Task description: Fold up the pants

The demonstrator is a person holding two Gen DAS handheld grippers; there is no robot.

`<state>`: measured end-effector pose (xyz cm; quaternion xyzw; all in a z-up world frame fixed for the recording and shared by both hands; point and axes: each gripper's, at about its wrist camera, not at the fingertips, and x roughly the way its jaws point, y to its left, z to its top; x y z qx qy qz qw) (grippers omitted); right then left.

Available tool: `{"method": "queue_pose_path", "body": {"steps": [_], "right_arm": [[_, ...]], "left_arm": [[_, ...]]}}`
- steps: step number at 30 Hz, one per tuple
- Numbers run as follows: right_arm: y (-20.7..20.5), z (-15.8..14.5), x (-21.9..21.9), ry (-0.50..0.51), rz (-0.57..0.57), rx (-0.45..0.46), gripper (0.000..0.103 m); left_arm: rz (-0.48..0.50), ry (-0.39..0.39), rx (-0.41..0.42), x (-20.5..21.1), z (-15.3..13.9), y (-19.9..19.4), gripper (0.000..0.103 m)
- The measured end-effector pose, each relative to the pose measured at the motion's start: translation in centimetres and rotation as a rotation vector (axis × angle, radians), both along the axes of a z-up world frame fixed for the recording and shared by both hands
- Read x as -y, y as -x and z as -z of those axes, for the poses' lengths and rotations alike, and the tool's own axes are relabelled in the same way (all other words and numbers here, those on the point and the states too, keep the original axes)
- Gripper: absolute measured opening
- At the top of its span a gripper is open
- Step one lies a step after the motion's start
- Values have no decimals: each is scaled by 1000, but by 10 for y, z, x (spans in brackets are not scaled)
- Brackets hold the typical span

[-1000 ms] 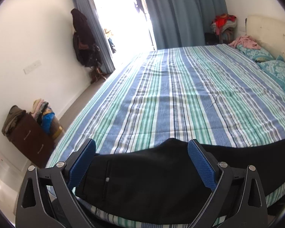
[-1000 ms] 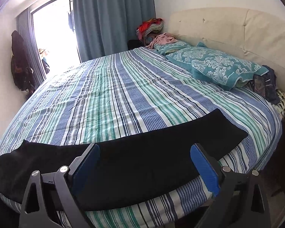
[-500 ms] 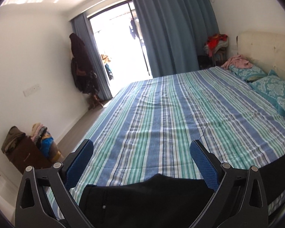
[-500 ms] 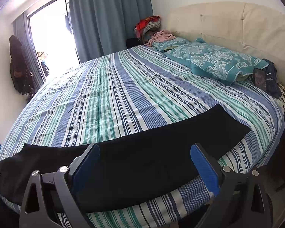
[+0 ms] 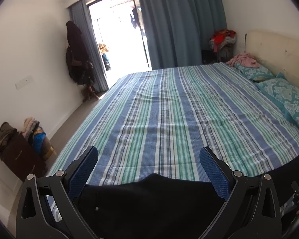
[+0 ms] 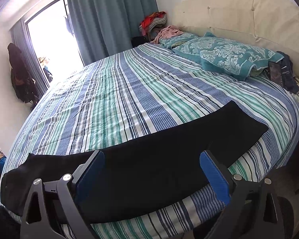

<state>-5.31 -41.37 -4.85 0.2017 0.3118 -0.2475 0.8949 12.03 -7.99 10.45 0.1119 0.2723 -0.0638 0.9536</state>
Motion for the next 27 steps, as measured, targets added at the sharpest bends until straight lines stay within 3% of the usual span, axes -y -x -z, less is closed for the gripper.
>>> {"method": "queue_pose_path", "body": {"steps": [13,16,19,22,25,27], "right_arm": [[-3,2,-2,-8,-12,-5,96],[-3,-7,14,-64,-52,43,96],[5,-36,60,12,-28,83,96],[12,-50,136,-4,0,61,96],[18,-27,211,-79,42,-70,96],[21,1,246,-201,40,-147,95]], "left_arm": [[8,6,-57,-1,12,-6,102],[20,-17,-93,-8,25,-9,102],[1,-81,-126,-24,51,-11,102],[-40,-91,-224,-47,85,-16,102],[-78,-63,-308,-64,113,-16,102],[-89,-61,-358,-68,128,-15,102]]}}
